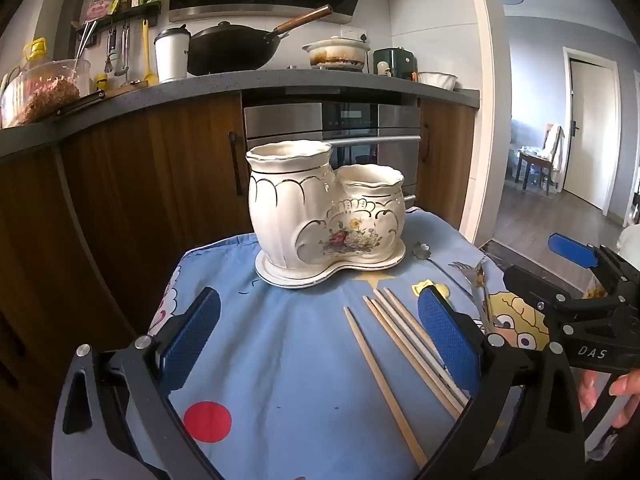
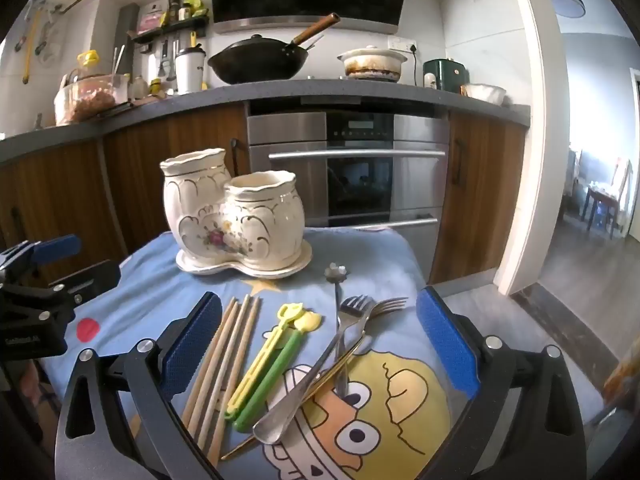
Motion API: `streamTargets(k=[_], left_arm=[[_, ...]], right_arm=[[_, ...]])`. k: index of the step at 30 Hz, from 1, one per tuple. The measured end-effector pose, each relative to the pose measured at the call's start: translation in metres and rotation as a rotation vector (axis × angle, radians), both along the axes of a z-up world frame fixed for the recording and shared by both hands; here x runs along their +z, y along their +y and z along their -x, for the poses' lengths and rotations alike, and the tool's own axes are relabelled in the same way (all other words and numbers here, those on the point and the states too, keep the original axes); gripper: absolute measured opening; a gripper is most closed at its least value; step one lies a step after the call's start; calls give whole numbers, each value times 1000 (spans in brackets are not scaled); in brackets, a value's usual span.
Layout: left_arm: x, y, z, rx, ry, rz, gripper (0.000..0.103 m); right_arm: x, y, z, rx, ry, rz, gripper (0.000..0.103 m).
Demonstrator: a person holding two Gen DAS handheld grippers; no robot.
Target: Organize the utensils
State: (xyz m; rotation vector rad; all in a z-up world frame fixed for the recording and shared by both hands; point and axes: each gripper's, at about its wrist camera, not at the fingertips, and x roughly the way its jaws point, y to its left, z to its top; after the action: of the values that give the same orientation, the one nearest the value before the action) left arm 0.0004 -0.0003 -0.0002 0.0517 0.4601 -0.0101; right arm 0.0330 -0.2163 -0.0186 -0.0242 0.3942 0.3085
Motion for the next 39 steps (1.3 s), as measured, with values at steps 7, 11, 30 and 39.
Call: streamTargets(k=[7,11,30,39], left_arm=[[0,0,1,-1,-11,0,98],[-1,0,1,5,-14,2,98],[-2,4,0,6,-10,9,98],[-2,5,0,7,-12,11,98]], right_arm=[[-1,0,-1,-1,2,1,97],[-1,-1,-1,2,4,-1,97],[-2,0,-1,-2,4,-2,97],[-2,-1,-1,-2,5,-3,97]])
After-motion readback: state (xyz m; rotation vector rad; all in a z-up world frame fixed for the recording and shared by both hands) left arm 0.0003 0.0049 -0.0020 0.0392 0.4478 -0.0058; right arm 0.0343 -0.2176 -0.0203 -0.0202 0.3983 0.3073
